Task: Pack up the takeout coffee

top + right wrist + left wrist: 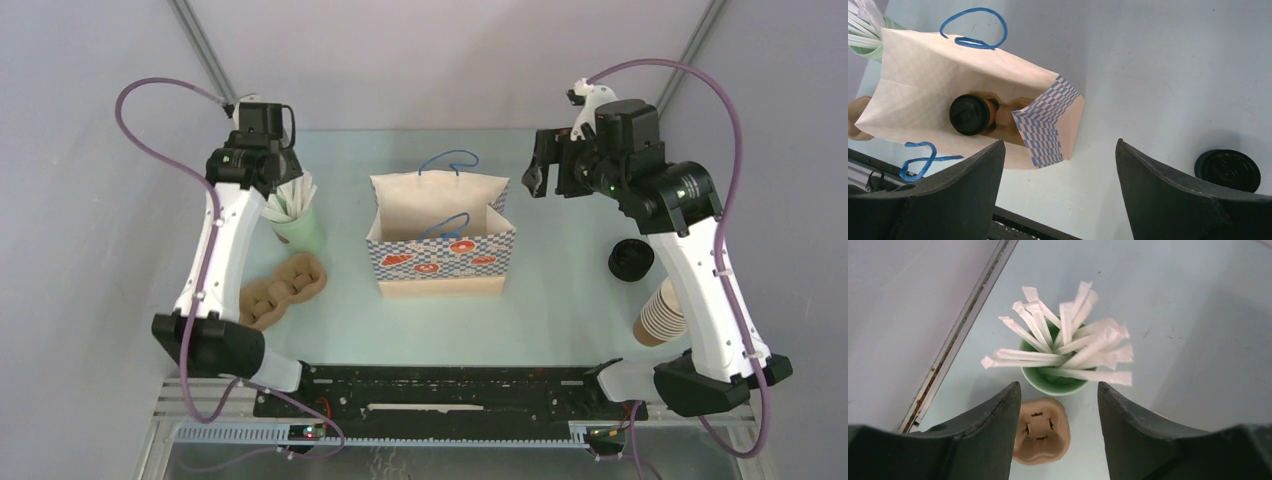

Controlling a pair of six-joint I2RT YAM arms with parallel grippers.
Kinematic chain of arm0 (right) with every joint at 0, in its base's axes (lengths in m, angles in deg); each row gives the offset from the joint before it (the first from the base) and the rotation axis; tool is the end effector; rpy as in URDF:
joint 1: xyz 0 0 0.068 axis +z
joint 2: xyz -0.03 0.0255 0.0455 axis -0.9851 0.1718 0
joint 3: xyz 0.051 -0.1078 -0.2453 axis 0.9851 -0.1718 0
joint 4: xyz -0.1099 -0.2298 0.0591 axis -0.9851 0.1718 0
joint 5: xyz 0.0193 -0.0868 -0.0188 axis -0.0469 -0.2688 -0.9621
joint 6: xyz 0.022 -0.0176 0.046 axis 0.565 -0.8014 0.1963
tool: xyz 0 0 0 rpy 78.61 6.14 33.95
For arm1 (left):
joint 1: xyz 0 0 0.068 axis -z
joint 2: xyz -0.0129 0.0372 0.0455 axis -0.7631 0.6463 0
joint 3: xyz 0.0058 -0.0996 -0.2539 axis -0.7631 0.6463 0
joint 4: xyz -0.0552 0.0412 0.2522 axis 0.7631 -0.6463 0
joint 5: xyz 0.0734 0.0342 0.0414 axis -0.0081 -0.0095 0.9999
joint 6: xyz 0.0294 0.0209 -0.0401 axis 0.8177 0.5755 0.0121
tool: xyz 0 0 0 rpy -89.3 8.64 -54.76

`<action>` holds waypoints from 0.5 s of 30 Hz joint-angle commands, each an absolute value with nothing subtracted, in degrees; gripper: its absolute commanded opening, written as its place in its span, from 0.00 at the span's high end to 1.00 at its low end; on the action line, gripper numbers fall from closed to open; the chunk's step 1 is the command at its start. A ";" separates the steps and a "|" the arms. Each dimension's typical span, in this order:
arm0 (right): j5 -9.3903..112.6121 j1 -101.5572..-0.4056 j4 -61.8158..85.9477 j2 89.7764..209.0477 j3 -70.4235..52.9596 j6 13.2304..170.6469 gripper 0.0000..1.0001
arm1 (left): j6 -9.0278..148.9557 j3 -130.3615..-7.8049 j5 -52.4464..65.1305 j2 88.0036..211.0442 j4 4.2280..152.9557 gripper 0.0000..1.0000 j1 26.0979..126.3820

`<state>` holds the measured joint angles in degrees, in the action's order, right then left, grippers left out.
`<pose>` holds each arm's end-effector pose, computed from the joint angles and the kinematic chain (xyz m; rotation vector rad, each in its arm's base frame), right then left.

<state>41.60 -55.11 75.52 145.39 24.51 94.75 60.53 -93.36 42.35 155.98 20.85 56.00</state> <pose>0.2091 0.0959 0.4925 -0.2631 2.1326 0.3103 0.2843 -0.0146 0.4252 -0.5258 2.1427 0.2911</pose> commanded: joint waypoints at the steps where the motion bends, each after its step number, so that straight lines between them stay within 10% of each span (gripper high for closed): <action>1: 45.02 -57.25 74.42 142.44 21.83 92.98 0.12 | 60.06 -96.83 35.67 161.03 22.38 0.44 50.11; 15: 45.18 -59.65 71.28 138.84 19.78 93.46 0.15 | 63.05 -100.76 28.51 172.08 26.07 0.52 44.88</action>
